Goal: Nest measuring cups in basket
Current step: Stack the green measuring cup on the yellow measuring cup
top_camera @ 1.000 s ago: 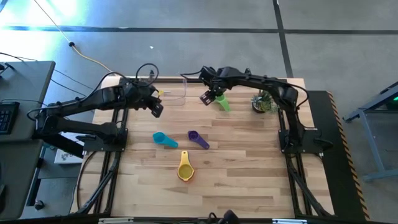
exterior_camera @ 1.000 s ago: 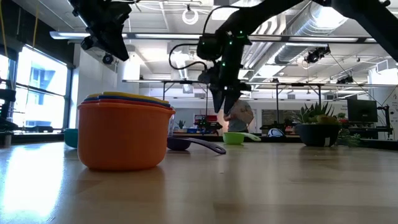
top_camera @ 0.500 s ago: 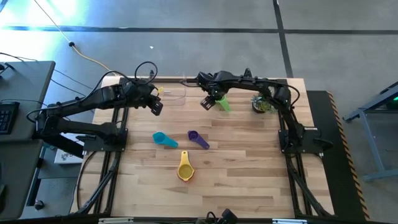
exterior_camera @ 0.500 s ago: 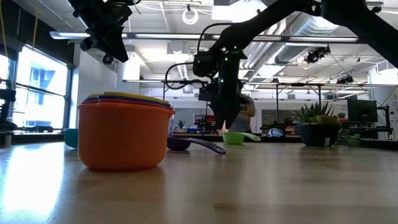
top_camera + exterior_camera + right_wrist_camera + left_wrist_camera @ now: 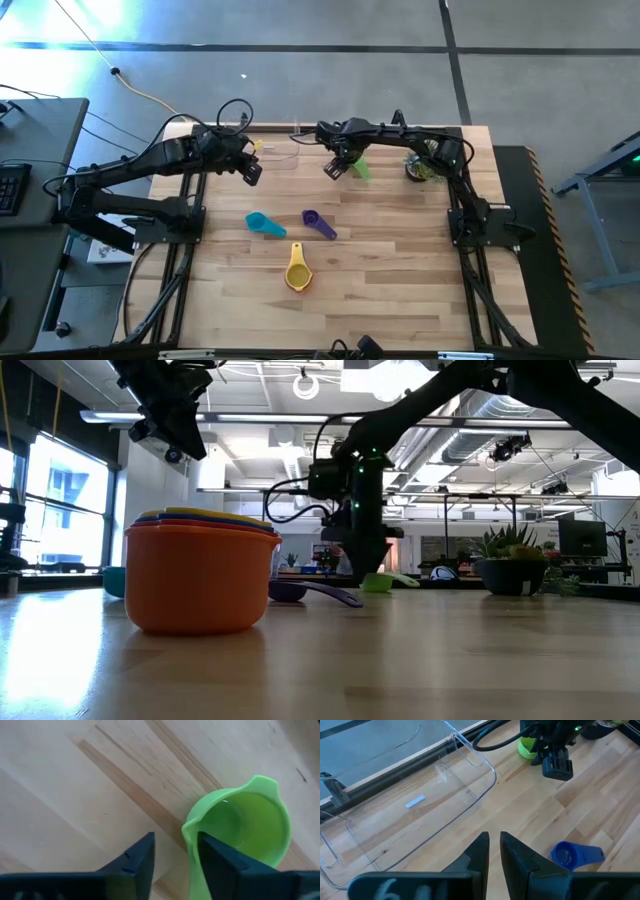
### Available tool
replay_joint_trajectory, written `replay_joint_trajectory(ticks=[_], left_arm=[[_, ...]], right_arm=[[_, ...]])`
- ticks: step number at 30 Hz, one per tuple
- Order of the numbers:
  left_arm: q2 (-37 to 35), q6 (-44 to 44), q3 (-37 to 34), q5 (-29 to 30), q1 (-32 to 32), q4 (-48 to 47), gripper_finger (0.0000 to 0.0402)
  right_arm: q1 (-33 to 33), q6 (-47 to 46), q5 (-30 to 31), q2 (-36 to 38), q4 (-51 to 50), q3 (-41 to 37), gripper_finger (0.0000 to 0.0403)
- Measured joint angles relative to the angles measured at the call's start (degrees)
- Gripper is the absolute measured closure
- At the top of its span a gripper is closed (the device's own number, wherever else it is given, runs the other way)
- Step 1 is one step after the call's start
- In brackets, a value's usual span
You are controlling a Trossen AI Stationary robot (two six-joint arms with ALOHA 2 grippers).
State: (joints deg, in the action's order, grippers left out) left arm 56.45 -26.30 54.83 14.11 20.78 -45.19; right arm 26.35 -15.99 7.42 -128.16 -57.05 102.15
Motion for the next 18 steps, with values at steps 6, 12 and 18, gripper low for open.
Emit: replay_joint_trajectory(ticks=[6, 12, 18], left_arm=[[0.0, 0.0, 0.0, 0.0, 0.0, 0.0, 0.0366], [0.0, 0.0, 0.0, -0.1, 0.0, 0.0, 0.0366], [0.0, -0.2, 0.0, -5.6, 0.0, 0.0, 0.0367]], right_arm=[[0.0, -0.4, 1.5, 0.0, -0.8, 0.0, 0.0381], [-0.3, 0.6, 1.8, 0.0, -2.9, 0.0, 0.0394], [-3.1, 0.4, 2.7, 1.0, -7.0, 0.1, 0.0399]])
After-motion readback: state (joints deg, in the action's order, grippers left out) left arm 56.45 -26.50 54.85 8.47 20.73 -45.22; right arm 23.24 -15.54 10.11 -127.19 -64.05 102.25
